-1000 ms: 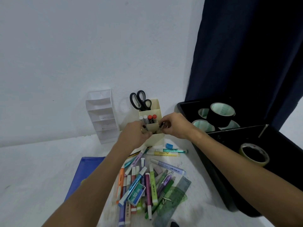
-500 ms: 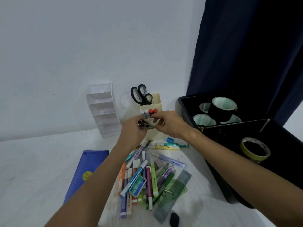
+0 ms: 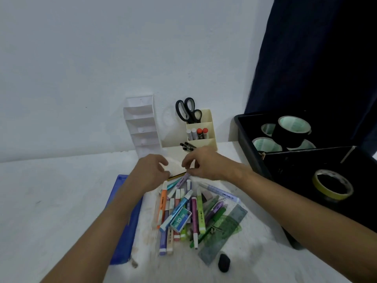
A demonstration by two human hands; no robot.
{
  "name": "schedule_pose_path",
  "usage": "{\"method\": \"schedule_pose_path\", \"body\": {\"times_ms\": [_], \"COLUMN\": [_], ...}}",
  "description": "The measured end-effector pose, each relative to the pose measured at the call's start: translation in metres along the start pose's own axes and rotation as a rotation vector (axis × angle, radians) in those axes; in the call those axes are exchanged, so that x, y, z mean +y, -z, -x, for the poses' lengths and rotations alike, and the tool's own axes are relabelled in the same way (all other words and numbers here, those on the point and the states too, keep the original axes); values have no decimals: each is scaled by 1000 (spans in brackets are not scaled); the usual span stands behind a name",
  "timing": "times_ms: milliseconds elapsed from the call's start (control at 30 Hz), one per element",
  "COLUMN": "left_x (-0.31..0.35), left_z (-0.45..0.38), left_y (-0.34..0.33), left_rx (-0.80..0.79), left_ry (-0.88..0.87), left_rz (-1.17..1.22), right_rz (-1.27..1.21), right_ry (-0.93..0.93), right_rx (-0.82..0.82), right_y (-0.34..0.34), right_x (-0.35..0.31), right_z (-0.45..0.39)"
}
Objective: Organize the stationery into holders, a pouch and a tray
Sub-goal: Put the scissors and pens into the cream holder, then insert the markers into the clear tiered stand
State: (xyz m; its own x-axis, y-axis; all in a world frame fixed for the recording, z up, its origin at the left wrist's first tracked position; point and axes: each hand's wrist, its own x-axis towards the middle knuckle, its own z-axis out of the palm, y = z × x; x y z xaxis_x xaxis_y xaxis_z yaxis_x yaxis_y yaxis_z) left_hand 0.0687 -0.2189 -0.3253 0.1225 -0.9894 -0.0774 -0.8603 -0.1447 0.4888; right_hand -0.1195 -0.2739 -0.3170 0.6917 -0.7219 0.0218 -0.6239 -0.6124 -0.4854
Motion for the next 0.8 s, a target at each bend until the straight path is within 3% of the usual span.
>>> {"method": "schedule_pose_path", "body": {"times_ms": [200,267,600,800], "left_x": [-24,-28,-26,-27], "left_z": [34,44,64,63], "left_y": [-5,-10,-26,-23], "left_rx": [-350,-396,-453,-351], "left_ry": [187,236,320,332], "left_rz": [-136,-134,3,60], "right_rz": [282,315,371,447], "right_ry": [21,48,117,115], "right_rx": [-202,-240,-387,-364], "right_y": [-34,-43,-57,-60], "right_x": [0,-5,-25,-17], "right_z": [-20,-23,-36,-32]}}
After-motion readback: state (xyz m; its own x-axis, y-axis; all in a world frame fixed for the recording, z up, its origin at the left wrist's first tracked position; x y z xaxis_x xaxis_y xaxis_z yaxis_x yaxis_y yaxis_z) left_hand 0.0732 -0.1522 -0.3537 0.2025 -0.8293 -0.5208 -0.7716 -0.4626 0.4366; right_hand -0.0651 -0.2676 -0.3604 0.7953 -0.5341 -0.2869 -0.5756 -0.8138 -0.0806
